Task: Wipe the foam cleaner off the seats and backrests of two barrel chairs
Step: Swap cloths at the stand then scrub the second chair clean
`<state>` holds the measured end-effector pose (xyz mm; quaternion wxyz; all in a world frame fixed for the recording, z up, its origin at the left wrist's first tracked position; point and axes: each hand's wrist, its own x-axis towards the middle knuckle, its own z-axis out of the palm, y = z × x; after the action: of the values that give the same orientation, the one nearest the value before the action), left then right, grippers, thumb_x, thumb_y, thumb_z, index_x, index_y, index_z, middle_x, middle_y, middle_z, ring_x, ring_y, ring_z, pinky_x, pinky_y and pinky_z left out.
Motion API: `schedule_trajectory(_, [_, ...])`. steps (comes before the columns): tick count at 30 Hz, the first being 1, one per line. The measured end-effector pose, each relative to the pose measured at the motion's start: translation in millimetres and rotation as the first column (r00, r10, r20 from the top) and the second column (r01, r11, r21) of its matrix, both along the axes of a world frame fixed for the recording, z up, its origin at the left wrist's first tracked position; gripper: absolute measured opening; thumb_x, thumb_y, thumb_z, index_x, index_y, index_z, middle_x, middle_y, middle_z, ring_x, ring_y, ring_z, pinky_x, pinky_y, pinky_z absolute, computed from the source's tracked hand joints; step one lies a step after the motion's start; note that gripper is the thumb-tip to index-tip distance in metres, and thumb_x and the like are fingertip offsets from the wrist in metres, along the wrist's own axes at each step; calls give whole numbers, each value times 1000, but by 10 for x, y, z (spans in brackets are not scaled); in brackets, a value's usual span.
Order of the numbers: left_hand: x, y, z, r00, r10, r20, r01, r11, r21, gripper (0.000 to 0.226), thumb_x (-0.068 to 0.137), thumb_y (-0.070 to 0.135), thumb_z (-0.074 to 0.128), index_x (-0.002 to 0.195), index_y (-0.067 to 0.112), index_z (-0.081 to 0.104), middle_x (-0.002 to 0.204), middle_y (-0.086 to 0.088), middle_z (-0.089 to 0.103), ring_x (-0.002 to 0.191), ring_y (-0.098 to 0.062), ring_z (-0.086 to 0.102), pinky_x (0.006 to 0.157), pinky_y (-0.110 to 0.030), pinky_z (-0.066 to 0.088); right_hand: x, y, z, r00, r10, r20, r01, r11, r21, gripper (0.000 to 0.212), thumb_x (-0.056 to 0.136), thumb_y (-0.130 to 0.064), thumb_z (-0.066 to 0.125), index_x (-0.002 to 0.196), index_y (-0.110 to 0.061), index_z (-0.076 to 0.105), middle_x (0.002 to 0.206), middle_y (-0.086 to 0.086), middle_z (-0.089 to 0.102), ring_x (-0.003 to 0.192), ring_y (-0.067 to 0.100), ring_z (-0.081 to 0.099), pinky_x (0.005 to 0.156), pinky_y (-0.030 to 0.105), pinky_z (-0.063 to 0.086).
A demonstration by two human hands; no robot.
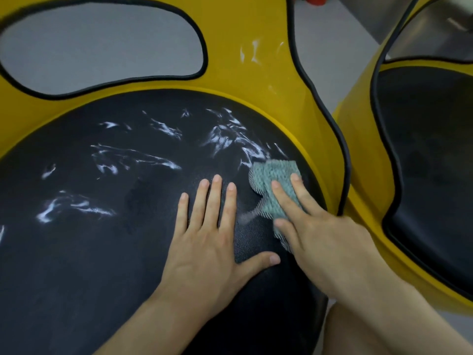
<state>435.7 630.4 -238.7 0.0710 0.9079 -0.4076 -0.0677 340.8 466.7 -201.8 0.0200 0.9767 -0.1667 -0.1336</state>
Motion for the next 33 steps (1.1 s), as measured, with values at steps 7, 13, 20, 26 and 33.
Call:
schedule_trajectory(7, [-1, 9, 12, 999, 20, -46, -20, 1000, -11, 120, 80, 97, 13, 162, 10, 11, 170, -12, 3, 158, -26, -3, 123, -53, 4, -72, 12, 13, 992, 86, 95, -79, 994, -70, 62, 101, -58, 16, 160, -39, 16, 166, 0, 18, 47, 23, 61, 40, 23, 26])
schedule_trajectory(13, [1, 16, 30, 998, 30, -59, -32, 999, -35, 122, 74, 100, 3, 160, 15, -15, 167, -6, -25, 151, -19, -31, 123, -49, -14, 354, -61, 20, 999, 35, 34, -33, 998, -61, 62, 103, -57, 7, 155, -39, -20, 168, -4, -14, 93, 27, 70, 62, 34, 42])
schedule_trajectory(20, [-3, 18, 10, 998, 15, -60, -19, 998, -63, 123, 77, 99, 10, 162, 10, 6, 170, -11, -3, 157, -25, -9, 123, -52, 0, -333, 160, -34, 985, 51, 162, -58, 998, 36, 62, 97, -53, 26, 152, -30, 42, 157, 5, 39, 28, 12, 25, 44, 10, 8])
schedule_trajectory(26, [-2, 15, 36, 997, 22, -70, -24, 999, -22, 123, 74, 100, 4, 160, 14, -15, 167, -8, -25, 152, -21, -30, 124, -50, -12, 461, -25, 29, 1000, 2, 26, -1, 999, -33, 63, 102, -58, 9, 156, -40, -19, 168, -6, -15, 96, 27, 69, 62, 33, 40])
schedule_trajectory(33, [-12, 24, 18, 998, 25, -58, -29, 997, -69, 121, 74, 100, 2, 159, 15, -15, 167, -6, -23, 152, -20, -29, 125, -51, -10, -168, 125, -57, 993, 36, 110, -37, 999, 13, 62, 99, -56, 20, 157, -35, 31, 162, 1, 31, 39, 23, 56, 39, 18, 13])
